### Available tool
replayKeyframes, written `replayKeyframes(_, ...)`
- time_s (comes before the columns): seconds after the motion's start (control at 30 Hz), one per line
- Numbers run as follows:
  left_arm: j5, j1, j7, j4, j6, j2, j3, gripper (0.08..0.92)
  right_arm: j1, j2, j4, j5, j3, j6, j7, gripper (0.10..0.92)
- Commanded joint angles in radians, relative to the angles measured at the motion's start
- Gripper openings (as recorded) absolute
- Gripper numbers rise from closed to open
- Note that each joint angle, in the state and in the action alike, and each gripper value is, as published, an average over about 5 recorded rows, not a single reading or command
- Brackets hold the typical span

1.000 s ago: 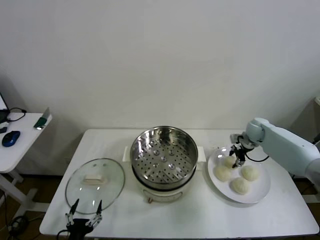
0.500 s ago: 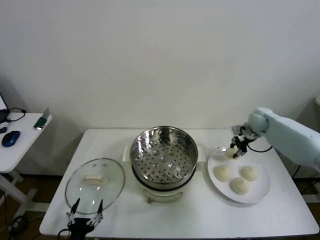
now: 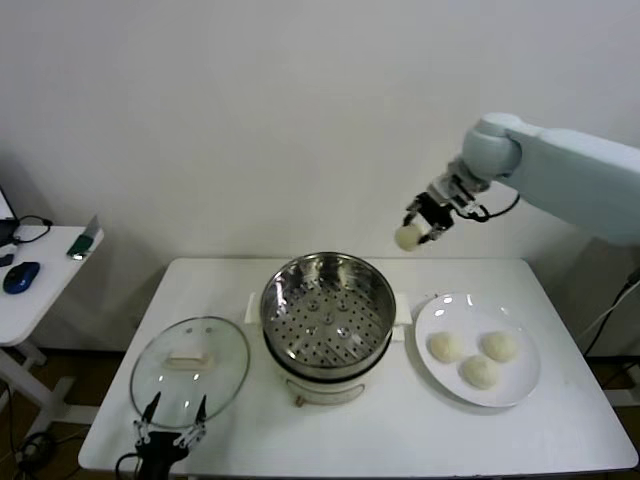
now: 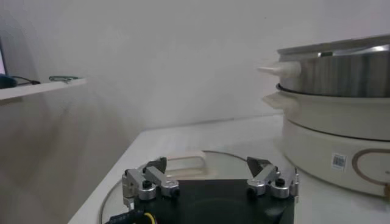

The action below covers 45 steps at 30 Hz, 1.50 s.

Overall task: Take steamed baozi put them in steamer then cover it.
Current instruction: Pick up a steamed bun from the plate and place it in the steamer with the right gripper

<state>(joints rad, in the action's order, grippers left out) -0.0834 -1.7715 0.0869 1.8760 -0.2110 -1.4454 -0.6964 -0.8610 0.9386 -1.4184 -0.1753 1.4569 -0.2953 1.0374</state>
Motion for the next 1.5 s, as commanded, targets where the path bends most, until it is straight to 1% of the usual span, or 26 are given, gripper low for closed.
replayKeyframes(0.03, -0.001, 0.005, -0.001, 0.0, -0.003, 0.002, -0.002, 0.823, -0.053, 0.089, -0.198, 0.12, 0.077, -0.194, -0.057, 0.501)
replayKeyframes(0.2, -0.001, 0.007, -0.001, -0.002, -0.006, -0.002, 0.0, 0.823, 0.073, 0.12, -0.102, 0.286, 0.03, -0.228, -0.106, 0.501)
replayKeyframes(0.5, 0.0, 0.012, -0.001, -0.006, -0.006, -0.003, 0.001, 0.823, 0.232, 0.206, 0.092, 0.434, -0.034, -0.259, -0.152, 0.501)
replayKeyframes(0.77, 0.001, 0.02, -0.002, -0.017, -0.01, 0.0, 0.002, 0.823, 0.308, 0.298, 0.227, 0.485, -0.06, -0.284, -0.179, 0.501)
replayKeyframes(1.03, -0.002, 0.028, -0.002, -0.023, -0.012, 0.002, 0.002, 0.823, 0.348, 0.348, 0.3, 0.516, -0.075, -0.3, -0.203, 0.501)
replayKeyframes(1.23, -0.004, 0.034, -0.002, -0.03, -0.013, 0.005, 0.003, 0.823, 0.353, 0.369, 0.34, 0.53, -0.082, -0.31, -0.21, 0.501)
replayKeyframes(1.5, -0.006, 0.036, -0.002, -0.033, -0.016, 0.006, 0.004, 0.823, 0.339, 0.372, 0.344, 0.499, -0.065, -0.318, -0.187, 0.501)
